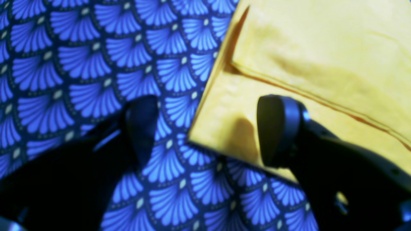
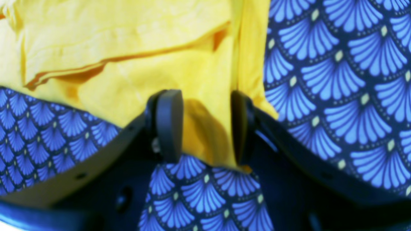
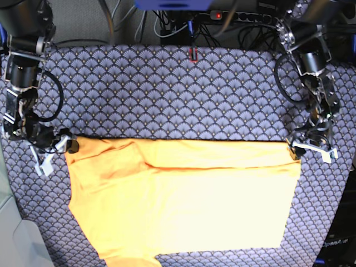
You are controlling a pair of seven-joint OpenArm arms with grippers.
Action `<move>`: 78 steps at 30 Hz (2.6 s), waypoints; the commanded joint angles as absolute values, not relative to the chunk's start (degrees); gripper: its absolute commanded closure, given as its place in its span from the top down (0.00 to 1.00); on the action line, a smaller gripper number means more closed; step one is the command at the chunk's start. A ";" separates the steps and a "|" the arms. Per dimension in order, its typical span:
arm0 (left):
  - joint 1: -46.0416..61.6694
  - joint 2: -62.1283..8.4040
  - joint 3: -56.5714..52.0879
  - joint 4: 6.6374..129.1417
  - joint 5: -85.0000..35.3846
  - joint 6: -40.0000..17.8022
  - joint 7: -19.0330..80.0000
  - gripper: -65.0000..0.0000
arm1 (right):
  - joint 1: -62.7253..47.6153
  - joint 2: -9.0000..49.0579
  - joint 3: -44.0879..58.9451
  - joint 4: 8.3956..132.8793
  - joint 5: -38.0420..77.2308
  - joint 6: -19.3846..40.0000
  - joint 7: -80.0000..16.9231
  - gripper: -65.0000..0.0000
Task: Fold the T-shirt properly
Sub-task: 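Pinch the folded edge with both grippers, then drag the shirt toward the robot base with both grippers, then release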
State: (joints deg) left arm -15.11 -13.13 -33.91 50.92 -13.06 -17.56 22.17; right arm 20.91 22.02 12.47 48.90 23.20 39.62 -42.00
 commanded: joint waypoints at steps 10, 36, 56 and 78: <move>-15.96 -11.82 -33.71 51.12 -13.41 -17.36 23.52 0.61 | 20.97 22.20 12.35 49.01 22.02 40.00 -44.79 0.36; -11.82 -13.58 -33.98 70.29 -12.88 -17.36 46.99 0.00 | 14.90 23.52 12.35 53.05 22.02 40.00 -46.64 0.00; 7.43 -15.08 -35.30 92.62 -13.49 -17.45 57.36 0.00 | -13.23 21.41 18.86 87.87 21.85 40.00 -52.70 0.00; 15.16 -13.49 -41.10 95.60 -12.88 -24.40 57.45 0.00 | -25.71 19.82 22.29 87.87 21.58 40.00 -42.33 0.00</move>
